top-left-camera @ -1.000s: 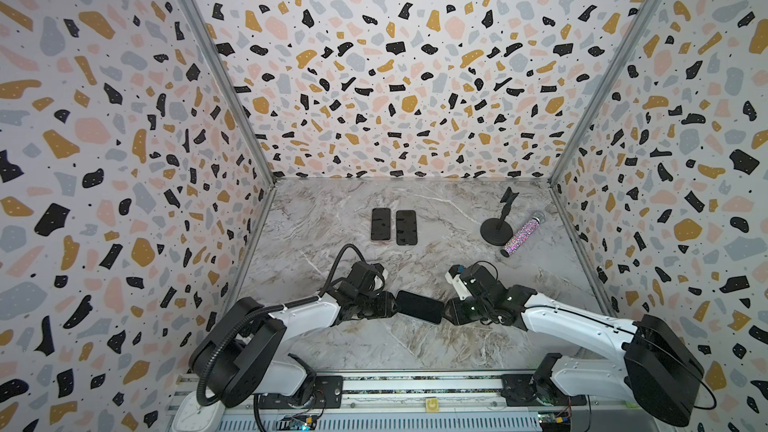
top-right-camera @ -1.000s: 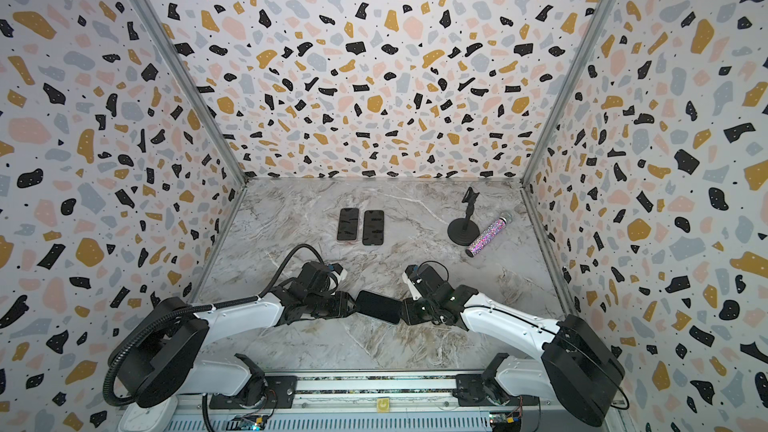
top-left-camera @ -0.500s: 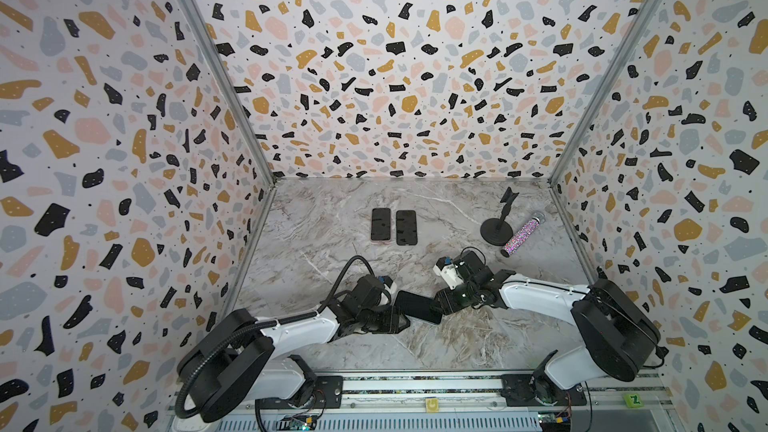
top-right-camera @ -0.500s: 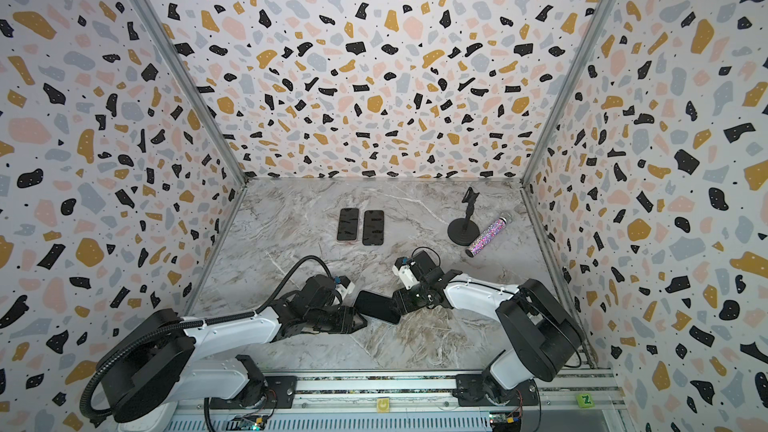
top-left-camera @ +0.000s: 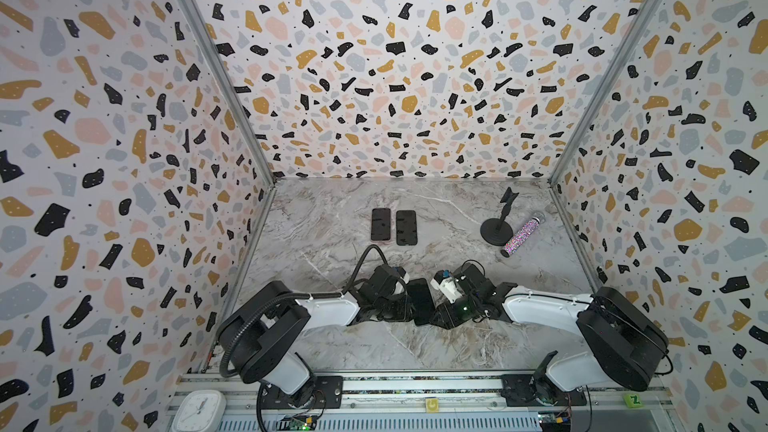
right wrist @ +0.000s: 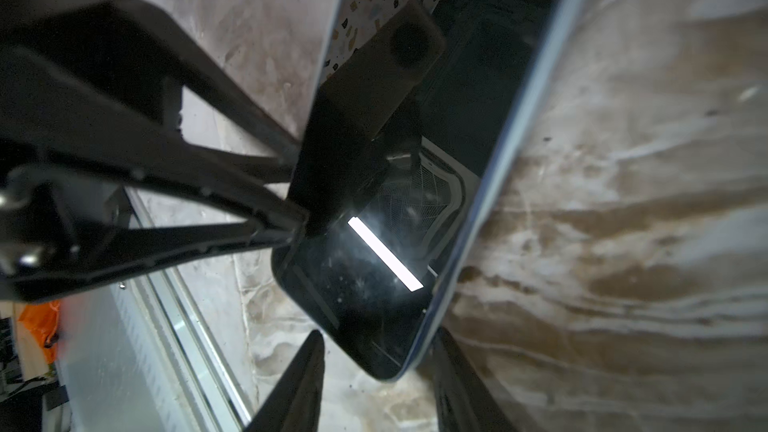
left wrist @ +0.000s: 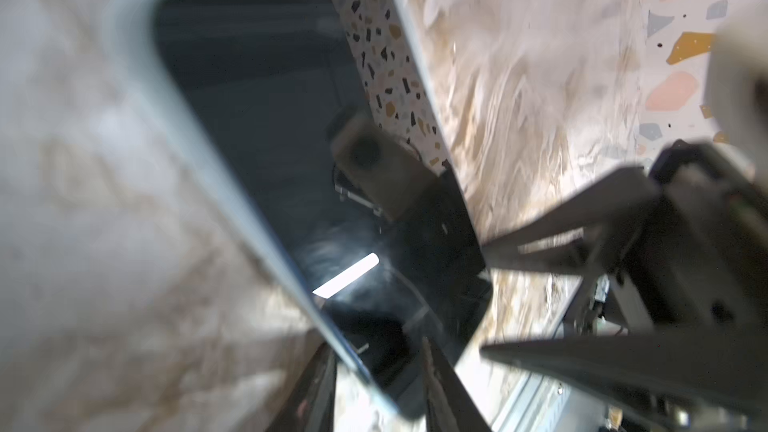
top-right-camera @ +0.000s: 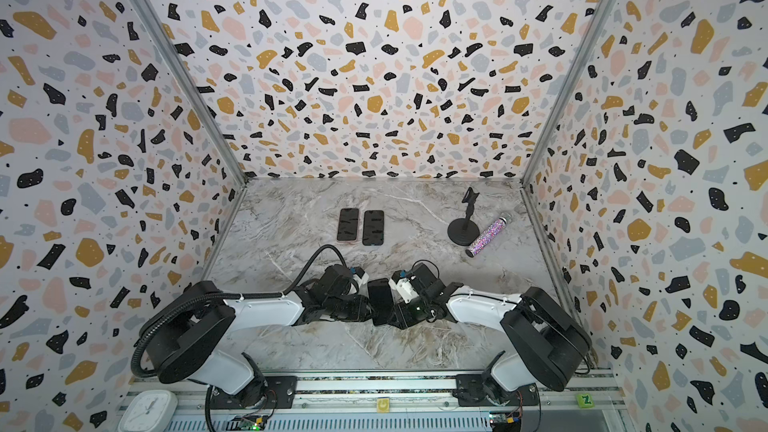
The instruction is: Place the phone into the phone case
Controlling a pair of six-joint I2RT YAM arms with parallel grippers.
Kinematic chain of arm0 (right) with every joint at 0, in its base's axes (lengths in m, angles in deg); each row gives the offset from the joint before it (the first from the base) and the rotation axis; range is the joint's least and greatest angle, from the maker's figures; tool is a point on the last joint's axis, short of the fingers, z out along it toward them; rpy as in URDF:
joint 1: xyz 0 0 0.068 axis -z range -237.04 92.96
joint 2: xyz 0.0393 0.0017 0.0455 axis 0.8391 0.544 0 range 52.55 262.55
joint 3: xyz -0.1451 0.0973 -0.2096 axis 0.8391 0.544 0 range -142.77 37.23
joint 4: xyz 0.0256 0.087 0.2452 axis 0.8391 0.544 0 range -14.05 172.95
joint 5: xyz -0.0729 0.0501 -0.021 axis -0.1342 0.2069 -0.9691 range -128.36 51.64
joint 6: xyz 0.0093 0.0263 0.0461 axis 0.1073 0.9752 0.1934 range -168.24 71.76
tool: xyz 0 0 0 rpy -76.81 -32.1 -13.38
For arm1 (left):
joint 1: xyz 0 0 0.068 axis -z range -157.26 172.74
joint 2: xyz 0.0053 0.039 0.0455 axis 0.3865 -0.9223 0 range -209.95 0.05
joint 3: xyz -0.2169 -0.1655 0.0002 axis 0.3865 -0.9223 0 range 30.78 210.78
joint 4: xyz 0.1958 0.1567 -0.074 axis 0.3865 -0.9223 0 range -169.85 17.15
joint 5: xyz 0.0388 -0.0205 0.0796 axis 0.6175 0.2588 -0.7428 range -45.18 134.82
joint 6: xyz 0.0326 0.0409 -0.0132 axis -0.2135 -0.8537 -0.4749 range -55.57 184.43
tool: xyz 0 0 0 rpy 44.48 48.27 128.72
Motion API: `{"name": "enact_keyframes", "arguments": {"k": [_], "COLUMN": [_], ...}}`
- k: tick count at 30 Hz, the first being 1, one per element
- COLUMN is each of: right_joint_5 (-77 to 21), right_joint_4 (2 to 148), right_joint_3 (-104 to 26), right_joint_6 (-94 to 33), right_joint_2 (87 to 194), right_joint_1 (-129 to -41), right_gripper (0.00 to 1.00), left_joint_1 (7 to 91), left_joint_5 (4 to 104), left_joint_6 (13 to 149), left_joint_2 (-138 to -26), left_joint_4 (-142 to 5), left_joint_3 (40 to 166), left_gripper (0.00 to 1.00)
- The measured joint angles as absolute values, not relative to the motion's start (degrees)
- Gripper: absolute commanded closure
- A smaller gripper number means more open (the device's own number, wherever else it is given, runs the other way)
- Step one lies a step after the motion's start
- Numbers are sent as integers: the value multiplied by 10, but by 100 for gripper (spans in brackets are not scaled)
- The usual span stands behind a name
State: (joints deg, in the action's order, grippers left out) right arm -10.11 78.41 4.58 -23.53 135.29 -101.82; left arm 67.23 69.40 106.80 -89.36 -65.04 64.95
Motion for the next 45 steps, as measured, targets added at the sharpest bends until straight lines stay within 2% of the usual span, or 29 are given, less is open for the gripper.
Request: {"name": "enact_keyframes", "arguments": {"k": [6,24,41,45], "right_joint_5": [-94,-123,-109,-109], "right_joint_4": [776,746,725,725], "right_joint_3": [54,54,54,54], "right_joint_6": [-209,-162,-157,-157], "right_joint_2": [1345,1330,1343,1343], "right_joint_1": [-1032,-1011,-1004,-1004], "right_gripper": [57,54,55,54], "left_joint_1": [667,668,681,681], "left_joint_5": [685,685,675,672], "left_joint_6": [1060,1090,1094,1089], "left_joint_2": [-914,-871,-877,-878], "left_joint_4": [-664,-807,-832,-834], "left_joint_3": [676,692,712,712], "left_gripper": [67,75,80,87]}}
